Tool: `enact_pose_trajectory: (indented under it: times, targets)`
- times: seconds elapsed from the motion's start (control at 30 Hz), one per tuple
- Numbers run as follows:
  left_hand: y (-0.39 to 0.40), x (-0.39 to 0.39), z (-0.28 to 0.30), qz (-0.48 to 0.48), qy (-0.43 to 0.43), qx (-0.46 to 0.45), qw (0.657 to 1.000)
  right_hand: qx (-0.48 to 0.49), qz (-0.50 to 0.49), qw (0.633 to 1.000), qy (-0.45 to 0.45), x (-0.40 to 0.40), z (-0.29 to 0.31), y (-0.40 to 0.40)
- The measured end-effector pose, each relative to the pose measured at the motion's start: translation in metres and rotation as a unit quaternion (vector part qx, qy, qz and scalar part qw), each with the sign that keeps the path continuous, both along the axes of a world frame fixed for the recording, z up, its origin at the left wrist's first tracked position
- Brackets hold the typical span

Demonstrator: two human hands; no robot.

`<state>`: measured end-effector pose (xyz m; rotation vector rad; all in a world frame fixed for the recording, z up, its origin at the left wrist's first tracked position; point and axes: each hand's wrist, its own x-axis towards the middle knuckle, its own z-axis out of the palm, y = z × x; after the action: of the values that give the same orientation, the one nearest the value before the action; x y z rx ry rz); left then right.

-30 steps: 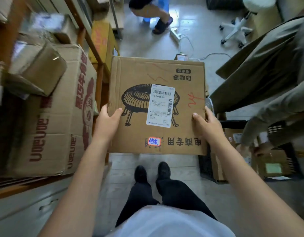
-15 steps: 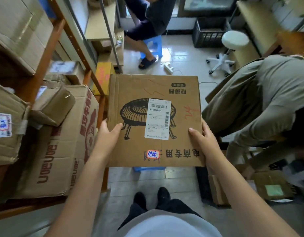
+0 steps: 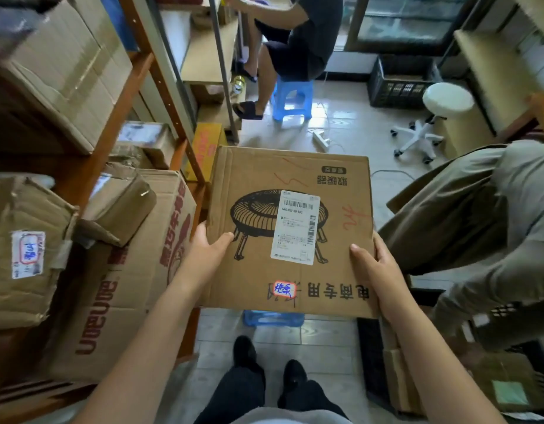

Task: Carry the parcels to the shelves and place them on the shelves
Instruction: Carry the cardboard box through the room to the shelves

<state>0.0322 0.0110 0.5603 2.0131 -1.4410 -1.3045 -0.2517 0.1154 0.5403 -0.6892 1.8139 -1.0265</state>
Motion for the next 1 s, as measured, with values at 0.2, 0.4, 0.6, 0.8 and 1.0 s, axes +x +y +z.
enact_pose_trajectory:
  times: [0.2,0.4,0.6,0.8,1.0]
  targets:
    - [-0.048,0.032,0.000,-0.031,0.010,-0.009,0.999,-0.002,-0.015,1.000,0.001,0.024,0.000,-0.041]
    - [-0.083,0.041,0.003,-0.024,0.027,-0.044,0.998,-0.019,-0.024,1.000,-0.001,0.038,0.005,-0.070]
    - [-0.106,0.036,0.005,-0.027,0.053,-0.045,0.997,-0.036,-0.034,0.999,0.002,0.029,0.017,-0.094]
    - [-0.144,0.017,0.003,-0.027,0.048,-0.044,0.998,-0.034,-0.048,0.998,0.004,0.019,0.017,-0.125]
    - [-0.209,-0.009,-0.003,-0.042,0.054,-0.038,0.997,-0.039,-0.058,0.997,0.027,-0.007,0.007,-0.188]
